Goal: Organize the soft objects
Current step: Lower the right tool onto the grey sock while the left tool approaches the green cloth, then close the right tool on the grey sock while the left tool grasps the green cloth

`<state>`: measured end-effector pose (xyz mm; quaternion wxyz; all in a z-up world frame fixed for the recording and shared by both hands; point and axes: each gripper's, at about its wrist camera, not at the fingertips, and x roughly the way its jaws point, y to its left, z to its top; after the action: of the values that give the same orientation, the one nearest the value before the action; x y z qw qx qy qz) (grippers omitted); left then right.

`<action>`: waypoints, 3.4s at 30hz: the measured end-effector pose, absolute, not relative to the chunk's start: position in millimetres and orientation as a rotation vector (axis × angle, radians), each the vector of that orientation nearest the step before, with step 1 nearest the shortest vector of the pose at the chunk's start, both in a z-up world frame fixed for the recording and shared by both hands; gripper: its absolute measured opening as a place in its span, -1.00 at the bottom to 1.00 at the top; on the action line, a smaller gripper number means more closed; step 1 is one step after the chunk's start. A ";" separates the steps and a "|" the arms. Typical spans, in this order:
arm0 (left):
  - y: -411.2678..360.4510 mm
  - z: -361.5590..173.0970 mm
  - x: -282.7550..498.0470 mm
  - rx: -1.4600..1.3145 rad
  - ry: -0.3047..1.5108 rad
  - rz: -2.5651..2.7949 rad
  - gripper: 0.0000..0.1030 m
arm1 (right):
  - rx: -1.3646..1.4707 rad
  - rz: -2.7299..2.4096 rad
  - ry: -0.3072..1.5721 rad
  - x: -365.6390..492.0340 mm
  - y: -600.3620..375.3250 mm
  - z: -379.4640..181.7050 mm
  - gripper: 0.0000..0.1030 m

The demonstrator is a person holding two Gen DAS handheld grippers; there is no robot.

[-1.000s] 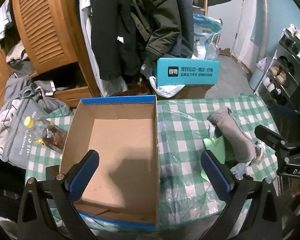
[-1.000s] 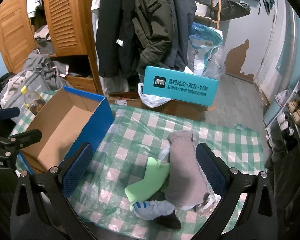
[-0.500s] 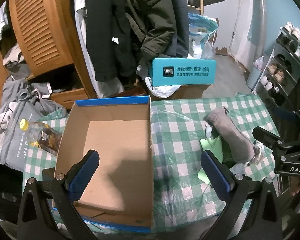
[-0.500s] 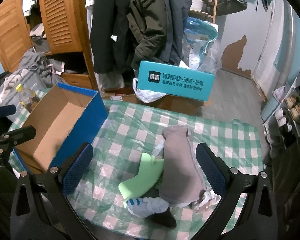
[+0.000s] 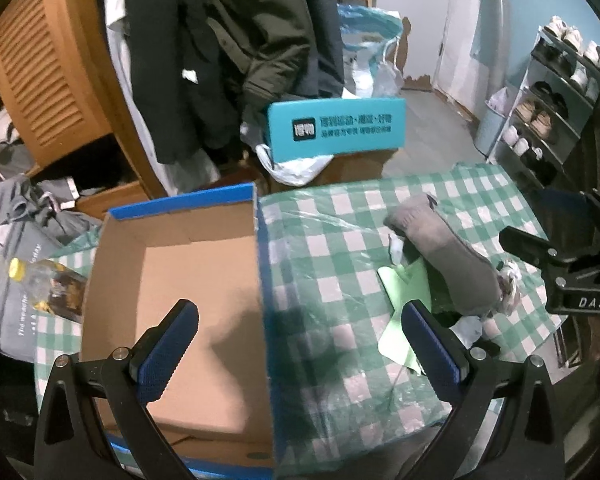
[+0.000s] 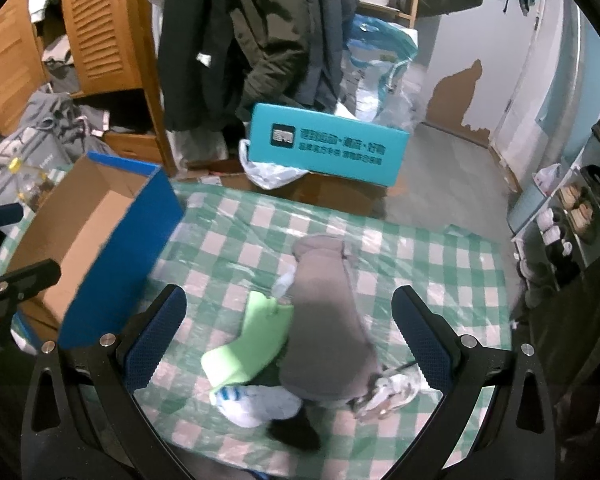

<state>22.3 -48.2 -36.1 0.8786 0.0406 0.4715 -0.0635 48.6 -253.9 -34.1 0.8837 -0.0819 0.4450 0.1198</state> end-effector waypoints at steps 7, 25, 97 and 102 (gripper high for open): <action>-65.0 -53.1 36.0 0.089 1.023 -0.141 0.99 | -0.214 0.215 0.990 65.6 -267.4 -56.2 0.96; -101.8 -118.9 74.8 0.106 1.178 -0.182 0.99 | -0.244 0.207 1.197 99.7 -272.4 -122.3 0.96; -170.8 -219.0 100.1 0.204 1.439 -0.305 -0.44 | -0.052 0.272 1.289 126.6 -303.6 -164.0 0.60; -157.5 -217.7 101.9 0.188 1.436 -0.293 -0.51 | -0.100 0.264 1.309 132.5 -289.7 -175.5 0.60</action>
<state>101.9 -157.5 -217.7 0.7393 0.0859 0.6544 -0.1335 132.5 -289.7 -175.5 0.7841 -0.0463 0.6067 0.1225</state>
